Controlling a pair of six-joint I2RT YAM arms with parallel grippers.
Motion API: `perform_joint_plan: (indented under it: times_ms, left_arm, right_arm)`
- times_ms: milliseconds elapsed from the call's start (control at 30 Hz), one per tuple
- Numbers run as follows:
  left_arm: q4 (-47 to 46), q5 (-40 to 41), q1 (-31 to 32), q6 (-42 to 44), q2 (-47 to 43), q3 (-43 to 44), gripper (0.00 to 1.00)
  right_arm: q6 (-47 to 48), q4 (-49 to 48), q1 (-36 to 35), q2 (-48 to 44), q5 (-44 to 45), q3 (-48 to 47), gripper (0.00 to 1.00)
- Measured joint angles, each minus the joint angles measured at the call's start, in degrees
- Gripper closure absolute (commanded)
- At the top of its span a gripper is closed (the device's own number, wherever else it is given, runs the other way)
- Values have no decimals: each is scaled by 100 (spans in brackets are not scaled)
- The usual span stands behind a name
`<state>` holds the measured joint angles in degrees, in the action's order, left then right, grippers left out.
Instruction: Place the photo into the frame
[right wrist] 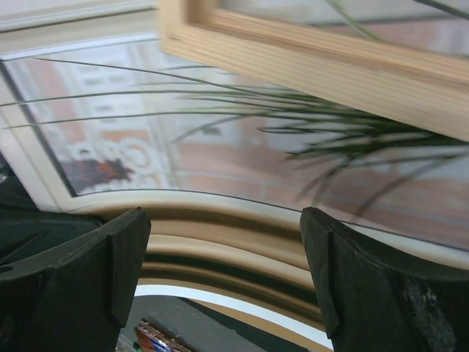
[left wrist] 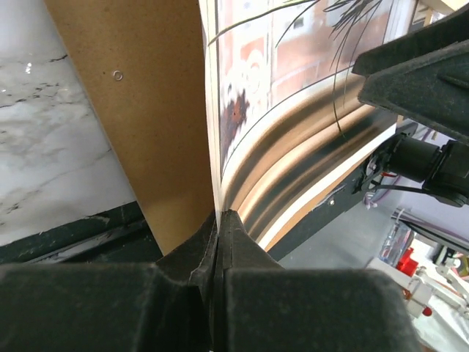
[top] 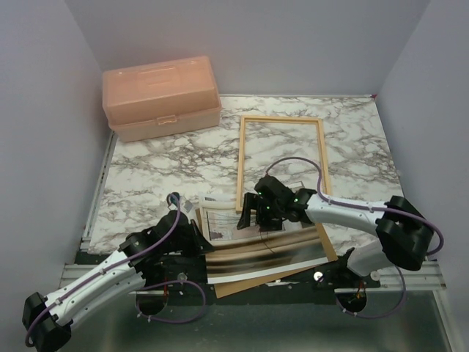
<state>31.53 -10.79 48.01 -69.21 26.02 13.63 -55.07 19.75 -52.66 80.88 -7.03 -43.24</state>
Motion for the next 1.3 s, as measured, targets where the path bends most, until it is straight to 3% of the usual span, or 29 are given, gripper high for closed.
perform_joint_plan:
  times_ms: [233, 600, 800, 1300]
  left_arm:
    - [619, 219, 0, 243, 11, 507, 100]
    - [1276, 330, 0, 483, 59, 1014, 100]
    - [1873, 612, 0, 518, -260, 1403, 100]
    - [2994, 1176, 0, 769, -448, 3040, 100]
  right_arm:
    - [24, -280, -551, 1222, -13, -1587, 8]
    - [101, -175, -647, 2669, 730, -3257, 7]
    - [74, 188, -579, 3012, 1058, -3222, 7]
    - [267, 876, -470, 2310, 1587, -2802, 5]
